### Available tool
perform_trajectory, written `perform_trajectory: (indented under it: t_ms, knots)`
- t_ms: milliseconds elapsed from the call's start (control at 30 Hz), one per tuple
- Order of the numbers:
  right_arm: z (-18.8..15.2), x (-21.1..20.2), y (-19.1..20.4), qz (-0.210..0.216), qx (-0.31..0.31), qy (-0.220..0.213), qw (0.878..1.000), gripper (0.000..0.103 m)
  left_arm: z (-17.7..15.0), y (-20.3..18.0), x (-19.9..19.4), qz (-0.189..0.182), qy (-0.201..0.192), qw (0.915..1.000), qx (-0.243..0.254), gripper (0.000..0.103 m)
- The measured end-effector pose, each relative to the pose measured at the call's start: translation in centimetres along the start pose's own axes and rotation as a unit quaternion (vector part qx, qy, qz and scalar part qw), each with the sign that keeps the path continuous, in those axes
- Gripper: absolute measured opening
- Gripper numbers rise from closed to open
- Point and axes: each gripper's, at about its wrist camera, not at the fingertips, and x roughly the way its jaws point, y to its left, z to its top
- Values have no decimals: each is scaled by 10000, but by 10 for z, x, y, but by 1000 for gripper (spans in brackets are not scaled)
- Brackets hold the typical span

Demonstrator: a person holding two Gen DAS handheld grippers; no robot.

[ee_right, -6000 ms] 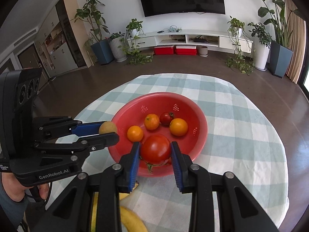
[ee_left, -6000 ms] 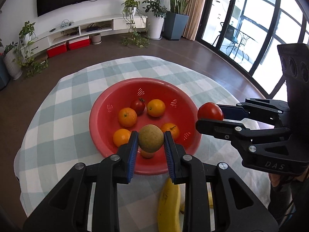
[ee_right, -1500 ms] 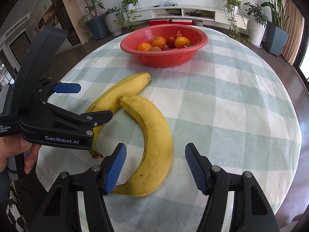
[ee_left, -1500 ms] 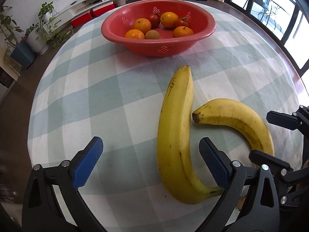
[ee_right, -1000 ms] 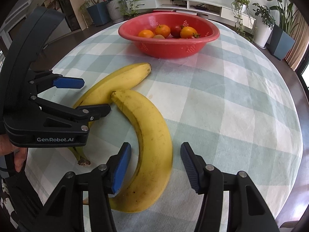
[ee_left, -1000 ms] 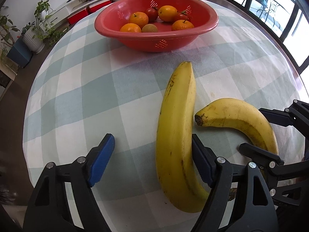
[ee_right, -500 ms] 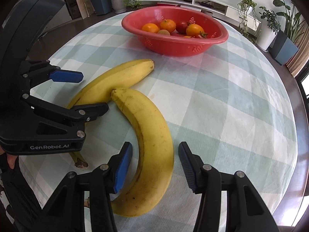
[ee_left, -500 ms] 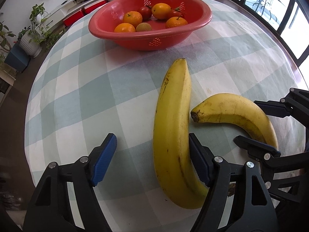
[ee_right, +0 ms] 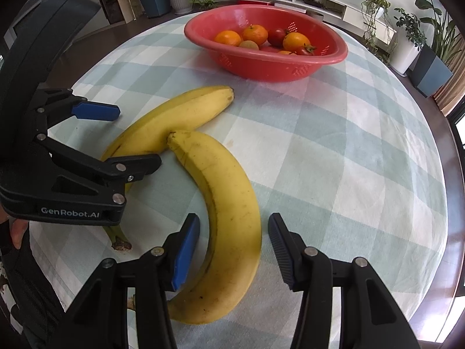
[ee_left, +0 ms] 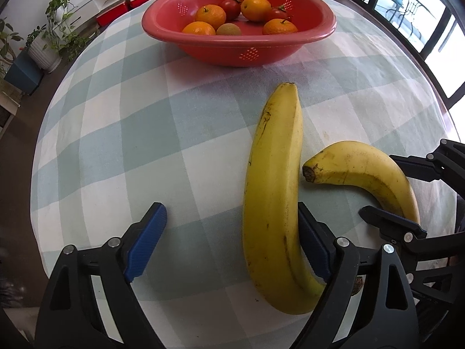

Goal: Organize fruits
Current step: 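Grasp one banana with the left tool while the right tool grasps the other banana, then lift both bananas and lower them into the red basin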

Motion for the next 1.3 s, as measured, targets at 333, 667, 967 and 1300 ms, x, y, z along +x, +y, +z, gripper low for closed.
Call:
perform_trajectory:
  t_ms: [333, 667, 967, 1300]
  knots:
    - [3, 1, -1, 55, -56, 78, 9999, 37, 3, -10, -4, -305, 0, 9991, 288, 57]
    - [1, -1, -3, 127, 63, -45, 9999, 36, -1, -32, -13, -316, -95, 9978, 582, 32]
    - [-7, -5, -8, 208, 202, -212, 9994, 36, -6, -24, -17, -562, -269, 9974, 362, 31]
    - [-11, -7, -12, 233, 334, -325, 9986, 36, -13, -23, -19, -551, -353, 9966, 495, 31]
